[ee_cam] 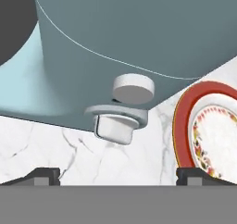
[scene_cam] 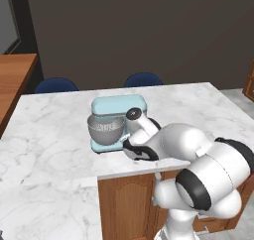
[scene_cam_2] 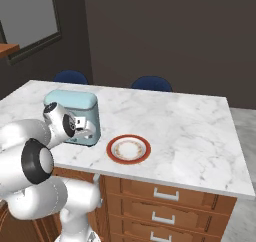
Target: Add butter and sugar cubes to the stand mixer bowl and then turn on the stand mixer to begin making frosting.
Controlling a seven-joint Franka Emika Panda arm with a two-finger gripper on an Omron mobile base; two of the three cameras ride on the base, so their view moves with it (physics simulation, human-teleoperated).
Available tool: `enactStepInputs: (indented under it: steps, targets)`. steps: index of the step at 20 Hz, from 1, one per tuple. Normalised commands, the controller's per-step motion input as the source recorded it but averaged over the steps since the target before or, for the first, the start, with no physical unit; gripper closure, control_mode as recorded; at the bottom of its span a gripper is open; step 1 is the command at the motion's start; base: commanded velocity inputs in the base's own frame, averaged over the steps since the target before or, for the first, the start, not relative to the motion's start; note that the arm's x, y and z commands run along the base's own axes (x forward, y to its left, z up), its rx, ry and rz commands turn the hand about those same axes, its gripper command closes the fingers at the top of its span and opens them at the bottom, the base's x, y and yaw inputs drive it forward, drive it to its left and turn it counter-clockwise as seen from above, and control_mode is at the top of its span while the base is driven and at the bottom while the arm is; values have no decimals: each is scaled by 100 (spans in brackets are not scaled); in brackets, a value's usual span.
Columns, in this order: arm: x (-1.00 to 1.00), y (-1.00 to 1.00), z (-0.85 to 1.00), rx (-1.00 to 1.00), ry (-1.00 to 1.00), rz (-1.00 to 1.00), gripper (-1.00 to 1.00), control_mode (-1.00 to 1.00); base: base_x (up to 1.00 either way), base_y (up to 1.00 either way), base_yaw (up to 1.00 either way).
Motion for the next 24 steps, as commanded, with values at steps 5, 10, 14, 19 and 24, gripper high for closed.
enactStepInputs:
  steps: [5,10,14,19,24]
  targets:
    - [18,0,-22,-3,0,-1,-100,-100,0,0,0]
    - [22,0,-17,-2,0,-1,-100,-100,0,0,0]
    - [30,0,-1,0,0,0,-100,-100,0,0,0]
    - [34,0,-3,0,0,0,-100,-100,0,0,0]
    - [24,0,-17,-2,0,0,-100,-100,0,0,0]
